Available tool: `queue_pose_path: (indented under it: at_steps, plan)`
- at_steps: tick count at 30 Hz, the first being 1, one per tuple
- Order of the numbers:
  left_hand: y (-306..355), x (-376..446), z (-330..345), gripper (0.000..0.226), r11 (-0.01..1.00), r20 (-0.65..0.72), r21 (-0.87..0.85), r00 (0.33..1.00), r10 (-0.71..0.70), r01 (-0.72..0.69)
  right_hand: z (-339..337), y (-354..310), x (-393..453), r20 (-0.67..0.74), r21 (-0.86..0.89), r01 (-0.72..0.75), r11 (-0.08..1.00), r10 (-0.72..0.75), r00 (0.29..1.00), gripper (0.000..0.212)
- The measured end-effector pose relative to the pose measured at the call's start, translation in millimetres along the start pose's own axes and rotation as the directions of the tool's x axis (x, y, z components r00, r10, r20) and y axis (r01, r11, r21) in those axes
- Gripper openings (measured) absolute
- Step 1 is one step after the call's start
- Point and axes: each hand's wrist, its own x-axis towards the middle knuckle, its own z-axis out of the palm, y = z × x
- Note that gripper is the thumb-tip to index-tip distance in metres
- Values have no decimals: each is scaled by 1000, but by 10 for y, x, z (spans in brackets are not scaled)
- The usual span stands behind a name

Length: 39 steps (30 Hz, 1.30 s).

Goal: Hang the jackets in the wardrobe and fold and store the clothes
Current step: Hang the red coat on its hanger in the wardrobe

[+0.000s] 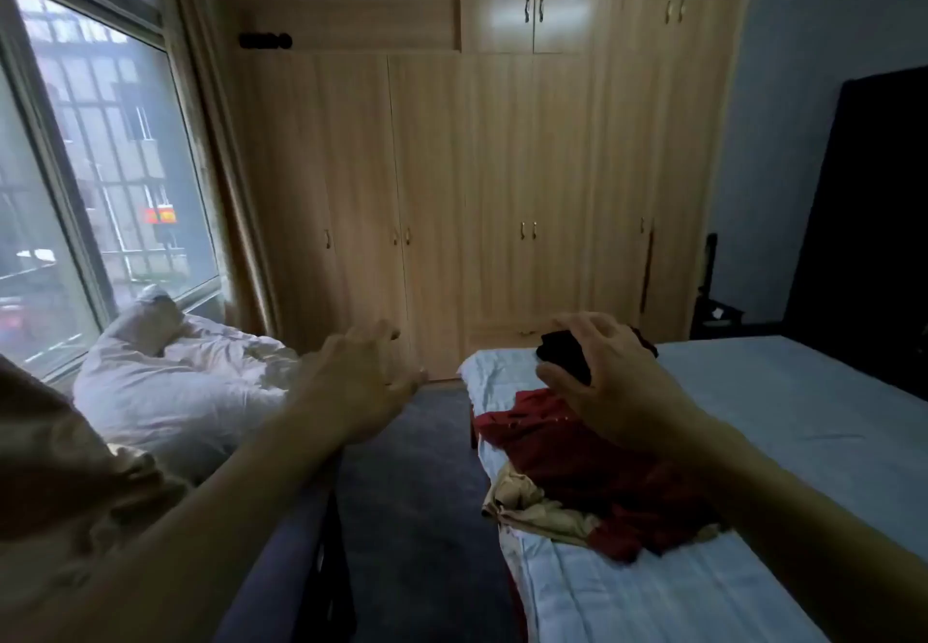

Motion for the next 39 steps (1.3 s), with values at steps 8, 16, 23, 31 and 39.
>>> queue_pose_path:
  at_steps: [8, 16, 23, 31, 39]
  plan:
    - [-128, 412, 258, 63, 999, 38, 35, 999, -23, 22, 299, 157, 435, 61, -29, -10, 1000, 12, 998, 66]
    - [-700, 1250, 685, 72, 1000, 38, -21, 999, 12, -11, 882, 42, 1215, 91, -106, 9, 994, 1, 996, 66]
    - [-1321, 2140, 908, 72, 999, 61, -40, 998, 17, -15, 1264, -181, 2152, 76, -131, -54, 990, 65, 995, 66]
    - [-1600, 2807, 1399, 68, 993, 123, -106, 991, 58, -45, 1801, -106, 2790, 104, -127, -111, 986, 124, 987, 66]
    - [-1541, 3609, 2148, 59, 987, 221, -137, 969, 109, -79, 2450, 505, 3397, 110, -58, -204, 977, 210, 972, 68]
